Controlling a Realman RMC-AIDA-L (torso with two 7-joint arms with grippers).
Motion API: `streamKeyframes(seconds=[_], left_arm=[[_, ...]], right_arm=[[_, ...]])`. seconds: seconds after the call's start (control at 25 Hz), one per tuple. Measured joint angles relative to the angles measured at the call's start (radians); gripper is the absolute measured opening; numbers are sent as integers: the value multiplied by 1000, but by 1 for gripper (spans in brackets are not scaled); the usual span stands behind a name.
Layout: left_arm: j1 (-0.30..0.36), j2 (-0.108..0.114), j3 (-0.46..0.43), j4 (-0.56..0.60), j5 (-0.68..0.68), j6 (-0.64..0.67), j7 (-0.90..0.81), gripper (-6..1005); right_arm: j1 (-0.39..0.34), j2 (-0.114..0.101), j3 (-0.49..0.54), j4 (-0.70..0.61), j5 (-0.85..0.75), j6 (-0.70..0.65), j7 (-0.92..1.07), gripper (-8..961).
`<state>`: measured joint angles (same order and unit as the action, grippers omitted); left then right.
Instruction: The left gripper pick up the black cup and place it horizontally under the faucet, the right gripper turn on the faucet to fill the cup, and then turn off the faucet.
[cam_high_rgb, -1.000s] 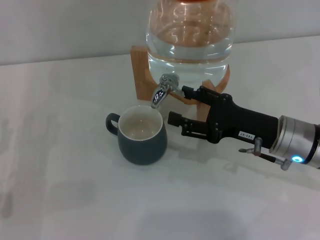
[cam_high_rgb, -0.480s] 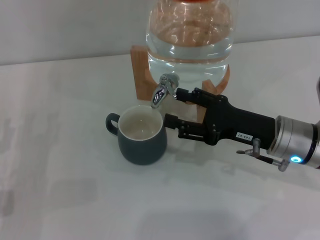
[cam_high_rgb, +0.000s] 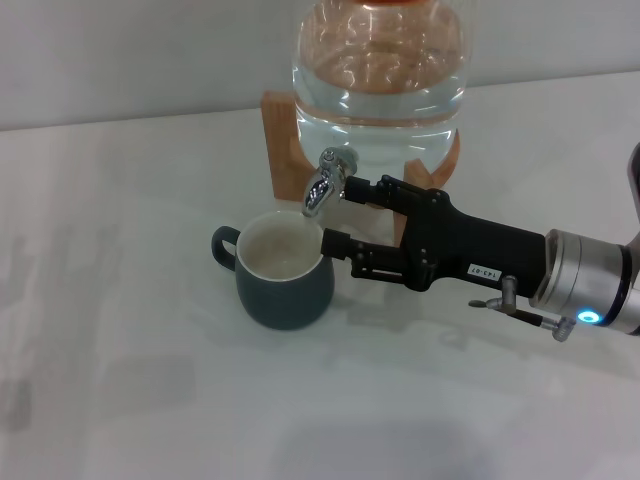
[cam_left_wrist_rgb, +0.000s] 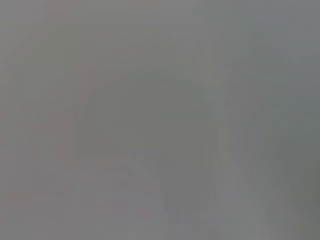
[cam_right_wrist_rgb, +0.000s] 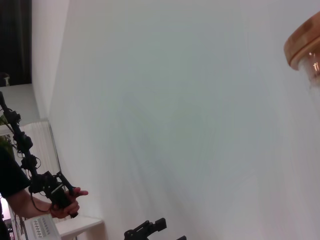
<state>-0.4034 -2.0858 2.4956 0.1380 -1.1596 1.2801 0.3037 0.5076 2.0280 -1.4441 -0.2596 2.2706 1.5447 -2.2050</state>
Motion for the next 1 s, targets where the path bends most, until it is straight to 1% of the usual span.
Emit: streamKeyframes(seconds=[0.12,0.2,0.24,0.4,0.76,1.0], left_arm=[[1,0,0,0,0,0,0,875],[2,0,0,-1,0,-1,0,875],[3,0,0,-3,0,-2,0,875],[4,0,0,-3,0,-4,1,875],[0,-1,0,0,0,-29,3,875],[0,0,0,0,-2,-36,-1,875]], right_arm=[[-7,-1,9,-8,0,0,0,842],[-26,-4,12,-38,4,0,-1,841],[-49,-8,14,-79,12,-3,0,841],[-76,-13,26,-114,19,-6,0,841],[-103,-15,38,-129,24,10,1,842],[-116,-15,33,-140,25,55,1,841]])
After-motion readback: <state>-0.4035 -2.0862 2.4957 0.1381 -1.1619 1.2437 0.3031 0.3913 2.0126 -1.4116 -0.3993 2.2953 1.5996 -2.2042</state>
